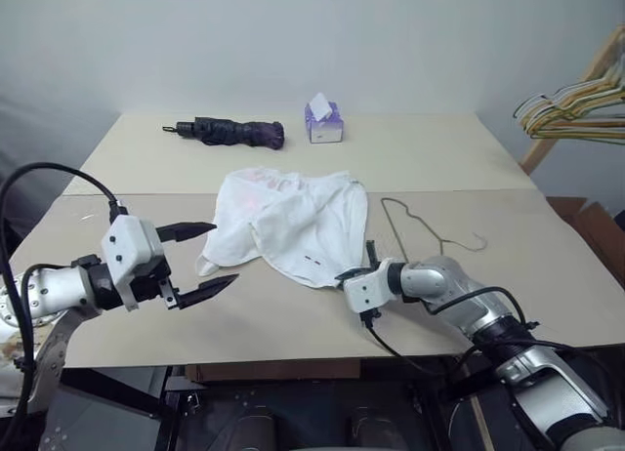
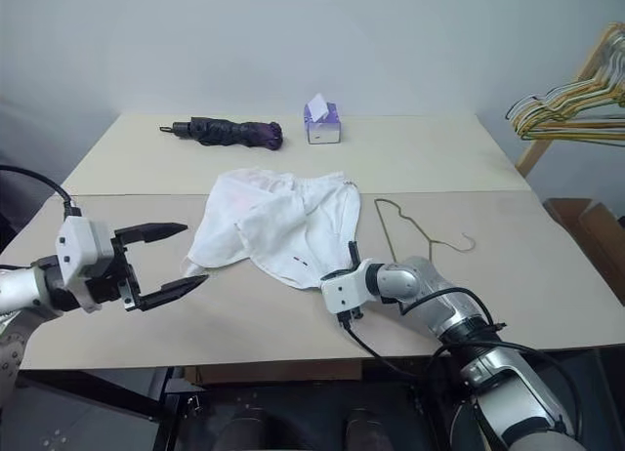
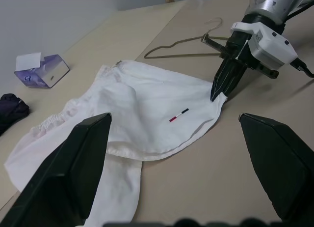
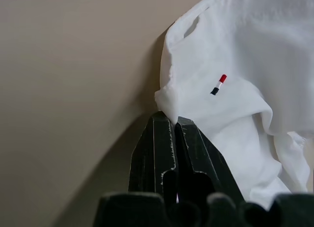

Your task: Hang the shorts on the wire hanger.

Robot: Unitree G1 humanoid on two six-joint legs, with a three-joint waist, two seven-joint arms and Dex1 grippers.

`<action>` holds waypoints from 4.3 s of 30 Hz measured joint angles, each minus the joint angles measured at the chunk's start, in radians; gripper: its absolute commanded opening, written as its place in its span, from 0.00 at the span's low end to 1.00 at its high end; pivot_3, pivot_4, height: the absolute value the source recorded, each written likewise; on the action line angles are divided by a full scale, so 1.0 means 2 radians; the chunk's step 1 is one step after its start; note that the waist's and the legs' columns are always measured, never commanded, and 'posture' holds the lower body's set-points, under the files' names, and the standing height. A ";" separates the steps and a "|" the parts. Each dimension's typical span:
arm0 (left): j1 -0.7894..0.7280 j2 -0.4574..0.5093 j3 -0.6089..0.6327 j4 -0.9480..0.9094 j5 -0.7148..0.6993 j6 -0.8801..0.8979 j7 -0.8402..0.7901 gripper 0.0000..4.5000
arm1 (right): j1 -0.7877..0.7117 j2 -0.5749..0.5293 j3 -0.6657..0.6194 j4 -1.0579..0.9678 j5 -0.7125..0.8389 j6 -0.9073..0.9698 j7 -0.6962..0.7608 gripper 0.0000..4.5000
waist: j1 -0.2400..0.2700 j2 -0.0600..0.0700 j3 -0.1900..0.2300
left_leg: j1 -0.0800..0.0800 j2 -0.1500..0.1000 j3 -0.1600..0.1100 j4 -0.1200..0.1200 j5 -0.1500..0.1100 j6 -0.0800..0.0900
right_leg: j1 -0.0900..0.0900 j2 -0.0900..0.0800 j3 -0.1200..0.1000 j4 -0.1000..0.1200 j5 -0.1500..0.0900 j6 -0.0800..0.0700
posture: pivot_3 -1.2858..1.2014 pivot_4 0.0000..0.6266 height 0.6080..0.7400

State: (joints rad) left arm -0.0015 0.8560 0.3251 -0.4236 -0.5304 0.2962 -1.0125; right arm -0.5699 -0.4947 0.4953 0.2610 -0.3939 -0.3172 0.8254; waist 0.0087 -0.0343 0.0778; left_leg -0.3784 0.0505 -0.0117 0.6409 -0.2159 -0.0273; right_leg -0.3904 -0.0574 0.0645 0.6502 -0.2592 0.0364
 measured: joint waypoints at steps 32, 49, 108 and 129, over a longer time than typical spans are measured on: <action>-0.039 0.032 -0.191 0.023 0.134 0.054 0.001 1.00 | -0.003 -0.049 -0.052 -0.218 0.154 0.235 0.190 0.99 | -0.001 -0.003 -0.003 | -0.004 0.000 0.001 0.001 0.000 0.000 | -0.006 0.000 0.000 0.004 0.000 0.000 | 0.53 0.00 1.00; -0.115 0.006 -0.313 0.071 0.251 0.112 0.036 0.44 | 0.001 -0.102 -0.105 -0.238 0.269 0.241 0.240 1.00 | -0.015 -0.002 -0.006 | -0.004 0.000 0.001 0.001 0.000 0.000 | -0.006 0.000 0.001 0.004 0.000 0.000 | 0.52 0.00 1.00; 0.075 0.093 -0.001 0.071 0.114 -0.068 -0.105 0.00 | -0.104 -0.056 0.047 0.222 -0.042 -0.235 -0.122 0.01 | 0.004 -0.002 -0.006 | -0.004 0.000 0.002 0.000 0.000 0.000 | -0.006 0.000 0.002 0.005 -0.001 -0.001 | 0.55 0.05 1.00; -0.249 0.052 -0.145 0.325 0.143 -0.153 -0.197 0.00 | -0.138 -0.100 -0.044 -0.034 0.263 0.096 0.157 0.01 | -0.023 -0.001 -0.007 | -0.002 0.001 0.002 0.001 0.000 0.001 | -0.006 0.001 0.002 0.006 -0.001 -0.001 | 0.53 0.00 1.00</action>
State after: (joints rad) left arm -0.4988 0.9590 0.0347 0.2257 -0.2438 -0.0090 -1.4075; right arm -0.8463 -0.6954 0.4072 0.1935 0.1316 -0.1254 1.1397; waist -0.0367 -0.0361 0.0636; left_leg -0.3831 0.0522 -0.0068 0.6434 -0.2166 -0.0257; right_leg -0.4025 -0.0545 0.0691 0.6629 -0.2618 0.0346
